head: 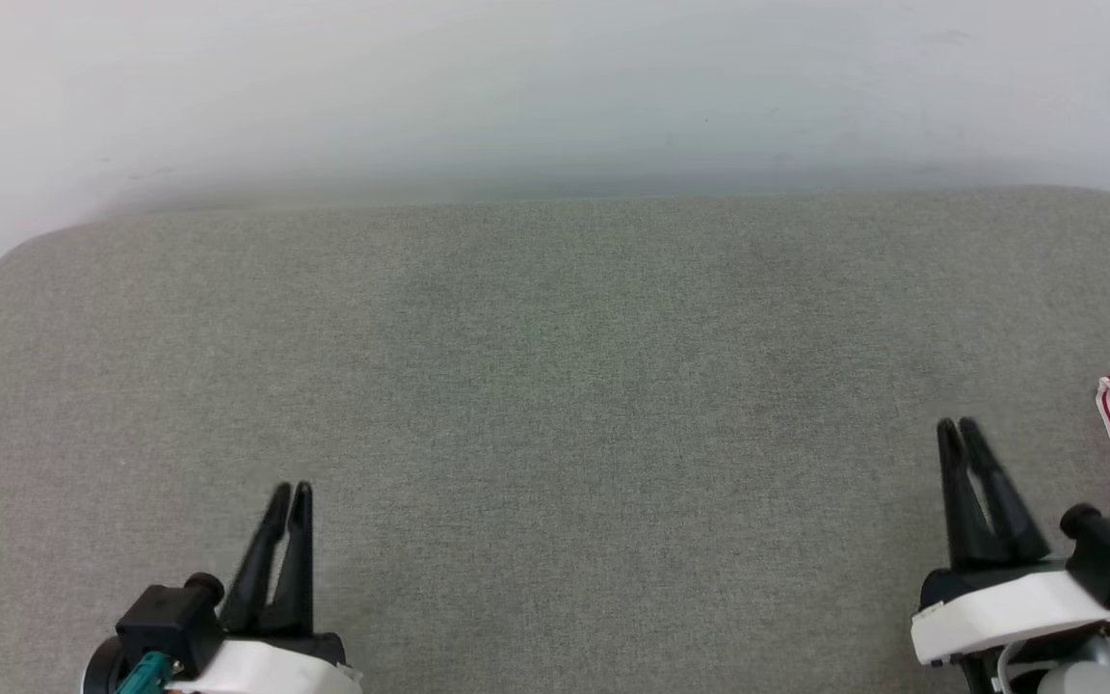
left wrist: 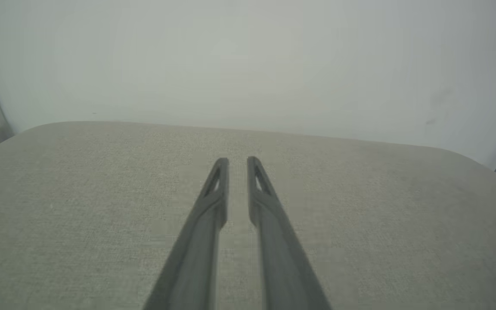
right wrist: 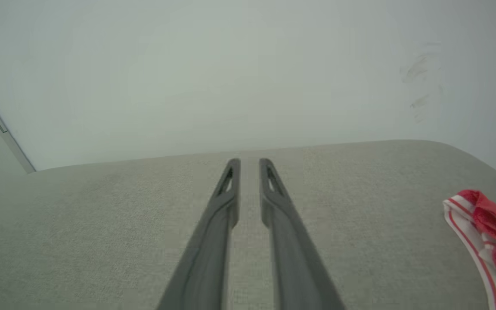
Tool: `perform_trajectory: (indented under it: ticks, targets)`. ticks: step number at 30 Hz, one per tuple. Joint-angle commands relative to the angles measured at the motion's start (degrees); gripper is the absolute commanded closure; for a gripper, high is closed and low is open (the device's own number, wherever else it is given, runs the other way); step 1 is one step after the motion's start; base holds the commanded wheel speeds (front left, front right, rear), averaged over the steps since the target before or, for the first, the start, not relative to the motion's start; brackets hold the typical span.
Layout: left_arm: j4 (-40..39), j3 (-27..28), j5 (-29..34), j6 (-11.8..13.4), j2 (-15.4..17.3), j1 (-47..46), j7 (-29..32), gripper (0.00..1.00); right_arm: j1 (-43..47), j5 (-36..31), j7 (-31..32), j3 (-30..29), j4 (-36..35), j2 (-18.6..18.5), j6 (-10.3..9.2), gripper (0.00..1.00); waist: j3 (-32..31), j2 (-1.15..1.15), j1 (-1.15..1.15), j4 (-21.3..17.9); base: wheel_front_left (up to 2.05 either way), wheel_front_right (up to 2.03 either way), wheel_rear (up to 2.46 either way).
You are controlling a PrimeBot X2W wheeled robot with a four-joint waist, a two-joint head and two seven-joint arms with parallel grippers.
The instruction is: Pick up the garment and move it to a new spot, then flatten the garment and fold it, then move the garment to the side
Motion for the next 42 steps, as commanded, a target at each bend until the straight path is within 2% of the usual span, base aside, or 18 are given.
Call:
perform_trajectory:
  ticks: [1,20,42]
  targets:
    - [0.1,-0.1,-0.2,0.0,0.0,0.1,0.0,1.00,0.1,0.2,0.0,0.0,0.1,0.0,0.00,1.00,0.0,0.00,0.00,0.0,0.00,0.00,0.00]
    - [2.9,0.4,-20.5,0.0,0.4,-2.3,4.3,1.00,-0.7,19.8,5.1,-1.4,1.3,0.6,0.00,1.00,-0.5,0.00,0.00,-0.1,0.00,0.00,0.00]
    - [5.4,1.3,-38.8,0.0,0.4,-4.5,8.6,1.00,-1.5,37.7,9.9,-2.8,2.5,1.2,0.00,1.00,-1.0,0.00,0.00,-0.2,0.00,0.00,0.00]
